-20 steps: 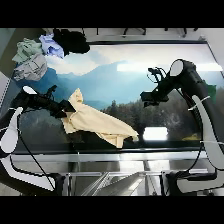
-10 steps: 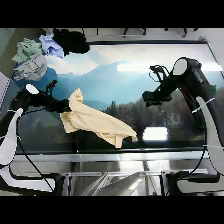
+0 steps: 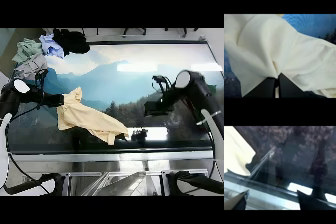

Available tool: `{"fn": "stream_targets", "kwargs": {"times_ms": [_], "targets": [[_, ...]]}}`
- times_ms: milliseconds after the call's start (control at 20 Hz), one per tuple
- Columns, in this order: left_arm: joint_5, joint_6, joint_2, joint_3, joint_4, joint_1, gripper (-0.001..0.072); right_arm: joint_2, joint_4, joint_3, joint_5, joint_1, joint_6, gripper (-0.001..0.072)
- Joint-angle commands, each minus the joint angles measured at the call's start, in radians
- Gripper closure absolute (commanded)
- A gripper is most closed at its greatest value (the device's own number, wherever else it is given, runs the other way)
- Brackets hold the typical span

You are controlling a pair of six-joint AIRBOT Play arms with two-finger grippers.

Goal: Fold the shirts.

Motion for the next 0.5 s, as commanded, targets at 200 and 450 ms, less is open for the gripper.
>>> {"fn": "stream_targets", "kwargs": {"times_ms": [200,450], "targets": [[-0.038,-0.077,0.128,-0.058,0.008,-0.003,0.0687,0.136,0.581,-0.610,-0.438,0.006,-0.164,0.0007],[-0.109,-0.084,0.164,-0.026,0.008,-0.040,0.0686,0.032,0.856,-0.621,-0.674,0.042,-0.262,0.0013]]}}
